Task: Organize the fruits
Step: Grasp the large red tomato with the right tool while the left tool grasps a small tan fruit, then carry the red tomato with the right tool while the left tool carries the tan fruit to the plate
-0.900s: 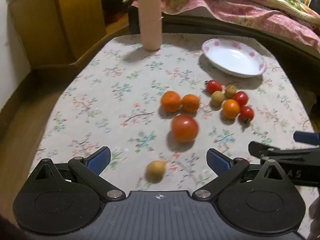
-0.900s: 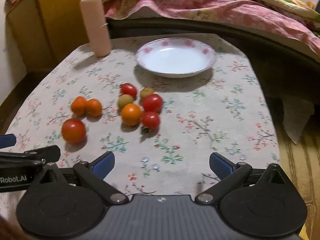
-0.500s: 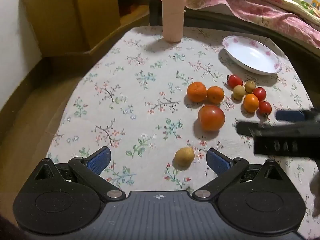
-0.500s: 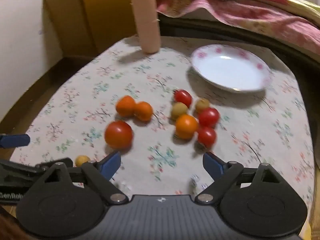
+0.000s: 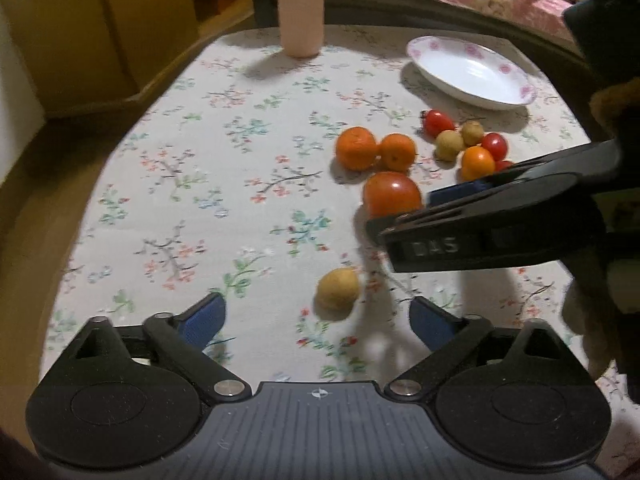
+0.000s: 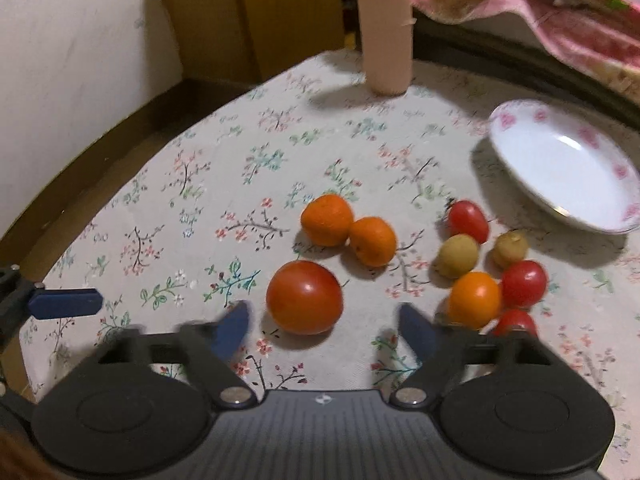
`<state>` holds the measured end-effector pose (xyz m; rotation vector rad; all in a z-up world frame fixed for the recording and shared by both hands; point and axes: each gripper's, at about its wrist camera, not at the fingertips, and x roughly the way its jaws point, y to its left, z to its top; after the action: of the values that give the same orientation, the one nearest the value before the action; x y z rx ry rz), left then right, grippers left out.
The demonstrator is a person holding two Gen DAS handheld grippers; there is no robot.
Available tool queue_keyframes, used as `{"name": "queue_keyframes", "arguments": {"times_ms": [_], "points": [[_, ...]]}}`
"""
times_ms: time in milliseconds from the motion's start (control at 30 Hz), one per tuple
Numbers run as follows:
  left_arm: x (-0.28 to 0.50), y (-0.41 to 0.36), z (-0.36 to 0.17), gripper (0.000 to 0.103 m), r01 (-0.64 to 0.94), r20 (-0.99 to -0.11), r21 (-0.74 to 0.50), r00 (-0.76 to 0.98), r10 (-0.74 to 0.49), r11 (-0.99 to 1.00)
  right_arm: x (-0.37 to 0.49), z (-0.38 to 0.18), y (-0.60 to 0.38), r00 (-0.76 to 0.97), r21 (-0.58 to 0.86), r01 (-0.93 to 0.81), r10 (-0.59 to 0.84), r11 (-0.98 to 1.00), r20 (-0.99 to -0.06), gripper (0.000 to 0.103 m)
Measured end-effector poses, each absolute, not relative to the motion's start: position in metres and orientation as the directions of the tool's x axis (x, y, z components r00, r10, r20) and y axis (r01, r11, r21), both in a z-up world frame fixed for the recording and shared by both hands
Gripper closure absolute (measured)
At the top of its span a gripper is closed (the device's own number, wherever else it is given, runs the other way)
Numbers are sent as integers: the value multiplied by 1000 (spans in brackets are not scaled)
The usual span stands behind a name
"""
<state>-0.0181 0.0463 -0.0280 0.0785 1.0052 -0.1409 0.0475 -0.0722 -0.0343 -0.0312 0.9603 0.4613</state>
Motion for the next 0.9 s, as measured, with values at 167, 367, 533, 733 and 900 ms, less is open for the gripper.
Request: {"name": "queue_keyframes", "arguments": {"times_ms": [167,367,533,733,900], "points": [[-11,45,-38,27,154,-860,-22,501,-98,988,52,-40,-72,463,202,-400,387,894,-797,62],[-3,43,-43,45,156,-860,-43,497,-116,987,49,-39,-86,446,246,-366,401,897,-800,63],[-6,35,-43,51,183,-860,3,503,-91,983,43,-37,-102,442,267,-333,399,905,-803,63],[-2,29,-42,67,186,-859,24,506,-75,982,40,-37,-116,452,261,-310,383,914,-806,63],[-2,25,-42,69,190,-863,35,501,-66,981,36,-31,-123,471,253,-309,379,917,-797,63]]}}
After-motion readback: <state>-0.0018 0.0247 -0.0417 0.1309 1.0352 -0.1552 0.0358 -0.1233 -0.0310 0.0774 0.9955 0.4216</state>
